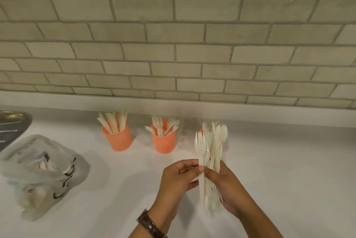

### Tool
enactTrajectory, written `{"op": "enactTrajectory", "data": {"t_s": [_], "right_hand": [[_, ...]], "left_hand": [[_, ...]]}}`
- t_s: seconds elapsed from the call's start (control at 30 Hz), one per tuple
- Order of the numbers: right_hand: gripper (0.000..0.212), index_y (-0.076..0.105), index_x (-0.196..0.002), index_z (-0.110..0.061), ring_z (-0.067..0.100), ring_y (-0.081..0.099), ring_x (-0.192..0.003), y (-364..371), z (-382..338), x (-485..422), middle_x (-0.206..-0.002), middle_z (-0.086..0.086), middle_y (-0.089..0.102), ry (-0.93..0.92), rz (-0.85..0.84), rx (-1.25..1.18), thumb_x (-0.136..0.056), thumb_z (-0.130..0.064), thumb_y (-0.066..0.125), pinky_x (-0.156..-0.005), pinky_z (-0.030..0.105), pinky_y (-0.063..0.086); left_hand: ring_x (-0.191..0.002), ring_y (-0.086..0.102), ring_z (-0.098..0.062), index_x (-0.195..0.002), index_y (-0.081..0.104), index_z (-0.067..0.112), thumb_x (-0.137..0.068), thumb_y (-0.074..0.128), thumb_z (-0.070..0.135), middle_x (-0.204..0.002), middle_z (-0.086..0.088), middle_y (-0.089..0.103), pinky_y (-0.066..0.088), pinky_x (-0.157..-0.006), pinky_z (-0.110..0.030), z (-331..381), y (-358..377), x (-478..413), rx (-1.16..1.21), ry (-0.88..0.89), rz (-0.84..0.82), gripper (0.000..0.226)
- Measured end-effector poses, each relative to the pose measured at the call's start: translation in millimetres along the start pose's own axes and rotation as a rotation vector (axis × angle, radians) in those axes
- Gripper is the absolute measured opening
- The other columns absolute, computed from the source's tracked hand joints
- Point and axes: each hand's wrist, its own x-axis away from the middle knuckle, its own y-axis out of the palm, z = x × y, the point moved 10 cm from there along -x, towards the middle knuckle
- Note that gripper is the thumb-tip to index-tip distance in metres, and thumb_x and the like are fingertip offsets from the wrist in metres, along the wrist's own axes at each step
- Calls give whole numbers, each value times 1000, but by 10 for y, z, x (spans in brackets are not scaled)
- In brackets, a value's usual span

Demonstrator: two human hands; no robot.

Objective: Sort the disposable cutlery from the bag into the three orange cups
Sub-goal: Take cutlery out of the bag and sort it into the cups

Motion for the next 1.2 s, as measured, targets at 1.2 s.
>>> {"op": "enactTrajectory", "data": {"t_s": [1.2], "right_hand": [[16,62,-94,-7,23,54,-67,-39,242,-130,-72,8,64,47,333,-149,-82,-14,69,-69,41,47]], "left_hand": [[-71,62,-9,-94,64,11,-87,59,0,-80,2,66,49,-65,-21,1046,-1041,-1276,-40,375,268,14]]}}
